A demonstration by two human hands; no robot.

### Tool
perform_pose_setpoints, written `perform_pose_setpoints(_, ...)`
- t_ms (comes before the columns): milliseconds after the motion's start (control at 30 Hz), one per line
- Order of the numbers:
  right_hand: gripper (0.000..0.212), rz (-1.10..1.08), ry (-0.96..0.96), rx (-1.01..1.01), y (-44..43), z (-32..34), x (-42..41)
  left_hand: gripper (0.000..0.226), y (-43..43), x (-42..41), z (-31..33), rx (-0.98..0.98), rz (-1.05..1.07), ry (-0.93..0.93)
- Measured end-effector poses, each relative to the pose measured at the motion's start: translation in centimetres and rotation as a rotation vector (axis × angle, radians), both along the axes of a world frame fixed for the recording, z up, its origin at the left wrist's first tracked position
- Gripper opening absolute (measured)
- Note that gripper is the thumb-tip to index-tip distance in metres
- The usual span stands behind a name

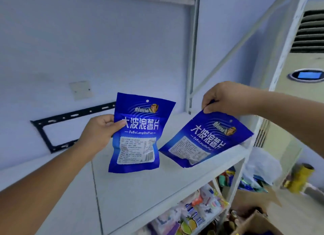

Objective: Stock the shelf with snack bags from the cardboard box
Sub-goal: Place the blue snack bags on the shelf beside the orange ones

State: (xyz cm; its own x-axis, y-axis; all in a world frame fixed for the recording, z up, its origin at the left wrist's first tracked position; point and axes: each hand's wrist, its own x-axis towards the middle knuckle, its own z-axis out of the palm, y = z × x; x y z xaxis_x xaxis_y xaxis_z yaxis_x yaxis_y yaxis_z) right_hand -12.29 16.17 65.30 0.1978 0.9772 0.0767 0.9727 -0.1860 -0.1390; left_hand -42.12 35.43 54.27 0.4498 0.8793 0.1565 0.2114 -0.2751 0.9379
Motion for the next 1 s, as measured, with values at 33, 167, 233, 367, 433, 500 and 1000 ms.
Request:
perform_pose_setpoints(33,0.007,0.021,-0.008,0.001,1.5,0.1,-1.9,0.020,0.7,-2.8,0.0,-0.001,0.027,0.000)
perform_pose_setpoints(167,0.010,0.104,0.010,0.037,7.1,-0.1,-8.4,0.011,3.1,-12.4,0.1,-0.008,0.129,-0.061)
perform_pose_setpoints(233,0.010,0.149,0.042,0.026,9.7,-0.4,-11.2,0.014,4.4,-16.2,0.0,-0.009,0.186,-0.058)
perform_pose_setpoints(367,0.008,0.277,0.018,0.000,15.5,-0.9,-15.7,0.022,7.0,-22.3,-0.8,-0.034,0.290,-0.034)
perform_pose_setpoints(433,0.007,0.334,0.015,-0.013,18.7,-1.2,-17.3,0.025,8.0,-24.4,-1.5,-0.063,0.336,-0.021)
perform_pose_setpoints(500,0.005,0.388,0.022,-0.028,22.2,-1.6,-18.7,0.022,9.0,-26.3,-2.2,-0.089,0.388,0.007)
perform_pose_setpoints(1000,0.010,0.777,-0.145,-0.036,43.9,-2.1,-32.4,0.029,11.4,-36.9,-5.3,-0.220,0.618,-0.012)
